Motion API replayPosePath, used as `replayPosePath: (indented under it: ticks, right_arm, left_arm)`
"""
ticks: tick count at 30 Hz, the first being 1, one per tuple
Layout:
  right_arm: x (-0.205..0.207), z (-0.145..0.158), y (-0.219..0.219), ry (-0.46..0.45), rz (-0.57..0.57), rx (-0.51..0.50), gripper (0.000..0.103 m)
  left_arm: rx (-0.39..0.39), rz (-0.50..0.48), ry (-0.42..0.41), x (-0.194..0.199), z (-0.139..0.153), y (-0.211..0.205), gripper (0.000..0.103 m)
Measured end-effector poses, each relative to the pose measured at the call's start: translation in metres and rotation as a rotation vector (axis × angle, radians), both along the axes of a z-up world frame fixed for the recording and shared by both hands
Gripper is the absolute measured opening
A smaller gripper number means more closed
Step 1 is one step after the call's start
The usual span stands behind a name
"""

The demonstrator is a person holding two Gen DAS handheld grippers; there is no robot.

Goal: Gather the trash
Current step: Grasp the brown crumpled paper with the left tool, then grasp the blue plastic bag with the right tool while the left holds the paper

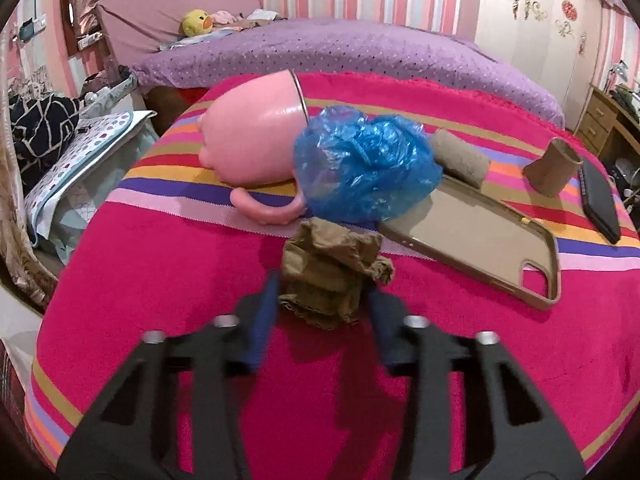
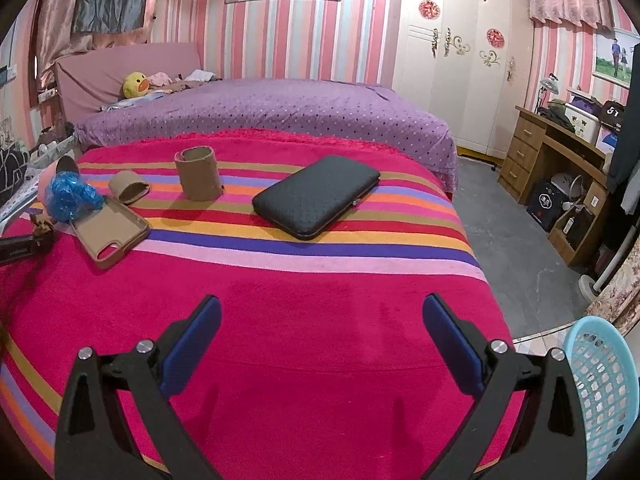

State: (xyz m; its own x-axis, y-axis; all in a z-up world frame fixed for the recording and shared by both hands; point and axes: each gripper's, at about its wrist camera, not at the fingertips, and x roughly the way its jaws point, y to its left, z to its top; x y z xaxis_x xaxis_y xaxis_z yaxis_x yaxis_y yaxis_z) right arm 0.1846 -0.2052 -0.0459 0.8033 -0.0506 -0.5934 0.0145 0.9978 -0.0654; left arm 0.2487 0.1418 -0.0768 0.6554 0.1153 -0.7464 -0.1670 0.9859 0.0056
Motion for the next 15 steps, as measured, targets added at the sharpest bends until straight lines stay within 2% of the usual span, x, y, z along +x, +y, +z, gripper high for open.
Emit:
replayPosePath:
  ticks: [5, 8, 13, 15]
  right_arm:
    - [0.002, 0.006, 0.027, -0.030, 0.051, 0.029, 0.098]
    - [0.012, 0.006, 0.057, -0.030, 0.104, 0.047, 0.098]
    - [0.037, 0.014, 0.120, -0.032, 0.217, 0.065, 0.098]
    - [0.046, 0.018, 0.145, -0.034, 0.259, 0.051, 0.098]
  left_arm:
    - [0.040, -0.009, -0.058, -0.015, 0.018, 0.014, 0.036]
    - [0.004, 0.007, -0.075, -0.019, 0.024, 0.036, 0.036]
    - [0.040, 0.063, -0.105, -0.024, 0.032, 0.069, 0.036]
    - [0.032, 0.096, -0.124, -0.026, 0.038, 0.086, 0.036]
